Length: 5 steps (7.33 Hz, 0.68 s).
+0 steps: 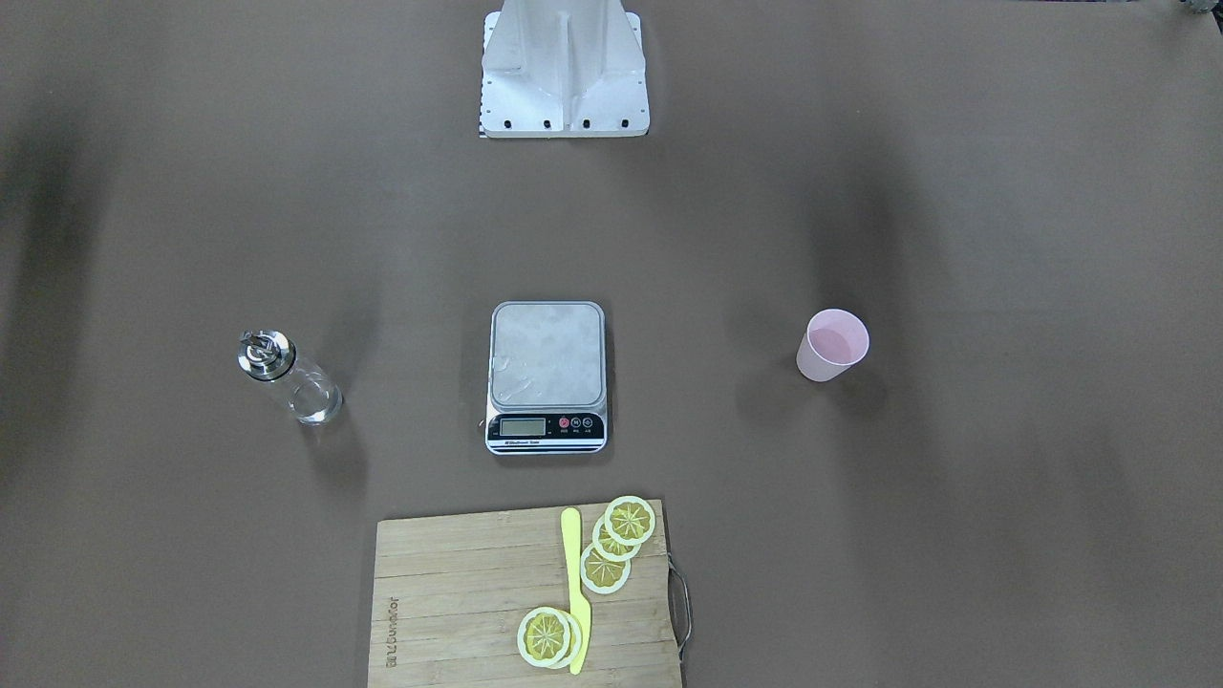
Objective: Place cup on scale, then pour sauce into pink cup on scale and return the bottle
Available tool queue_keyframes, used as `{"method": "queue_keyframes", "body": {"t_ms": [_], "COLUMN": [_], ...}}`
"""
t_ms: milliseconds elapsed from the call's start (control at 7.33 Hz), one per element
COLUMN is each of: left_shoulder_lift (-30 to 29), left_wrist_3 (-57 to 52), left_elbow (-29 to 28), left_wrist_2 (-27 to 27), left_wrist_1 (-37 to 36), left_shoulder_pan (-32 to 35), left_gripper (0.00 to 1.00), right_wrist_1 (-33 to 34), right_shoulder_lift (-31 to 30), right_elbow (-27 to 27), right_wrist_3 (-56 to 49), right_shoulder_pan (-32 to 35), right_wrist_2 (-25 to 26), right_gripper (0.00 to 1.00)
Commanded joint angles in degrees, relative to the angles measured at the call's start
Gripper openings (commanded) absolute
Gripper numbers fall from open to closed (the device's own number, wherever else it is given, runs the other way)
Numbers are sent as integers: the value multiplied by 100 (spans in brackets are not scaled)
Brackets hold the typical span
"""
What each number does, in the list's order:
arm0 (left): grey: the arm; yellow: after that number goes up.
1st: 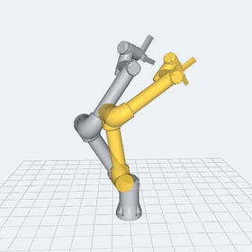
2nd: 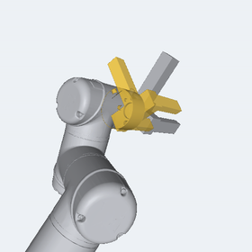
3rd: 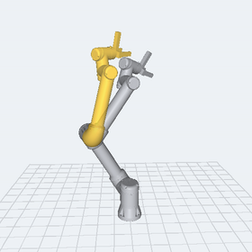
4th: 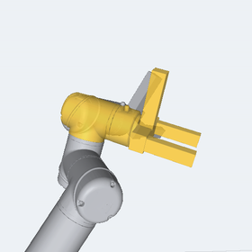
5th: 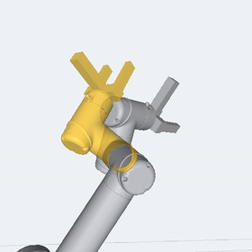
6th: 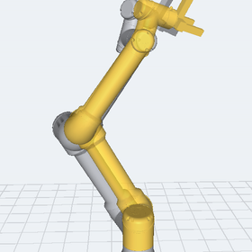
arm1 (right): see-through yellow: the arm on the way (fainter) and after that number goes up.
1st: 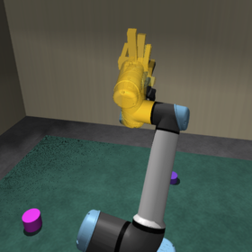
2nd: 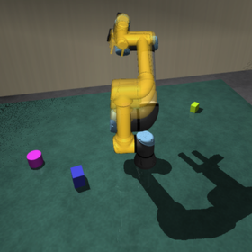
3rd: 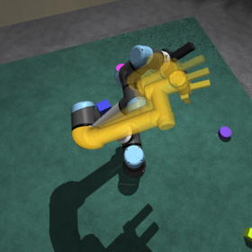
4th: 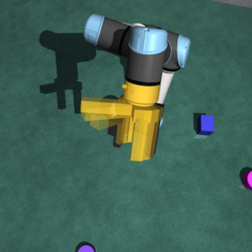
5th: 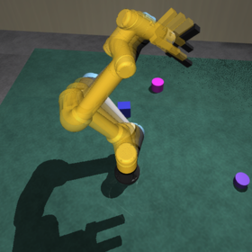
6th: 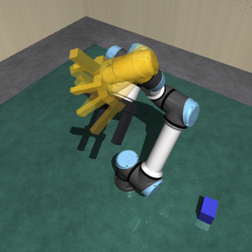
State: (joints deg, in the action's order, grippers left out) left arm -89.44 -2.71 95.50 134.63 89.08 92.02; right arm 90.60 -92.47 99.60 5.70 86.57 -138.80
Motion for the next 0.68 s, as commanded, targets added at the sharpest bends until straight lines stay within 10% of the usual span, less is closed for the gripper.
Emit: {"method": "queue_keyframes", "body": {"t_ms": [0,545], "left_shoulder_lift": [-3,-109], "left_wrist_3": [-1,34], "left_elbow": [13,-31], "left_wrist_2": [19,-16], "left_wrist_1": [-4,435], "left_shoulder_pan": [0,-9], "left_gripper": [98,99], "right_wrist_1": [-16,-7], "right_shoulder_lift": [9,18], "right_elbow": [7,68], "right_wrist_3": [98,45], "right_shoulder_pan": [0,-52], "right_wrist_2": [-16,-25], "right_gripper": [100,100]}}
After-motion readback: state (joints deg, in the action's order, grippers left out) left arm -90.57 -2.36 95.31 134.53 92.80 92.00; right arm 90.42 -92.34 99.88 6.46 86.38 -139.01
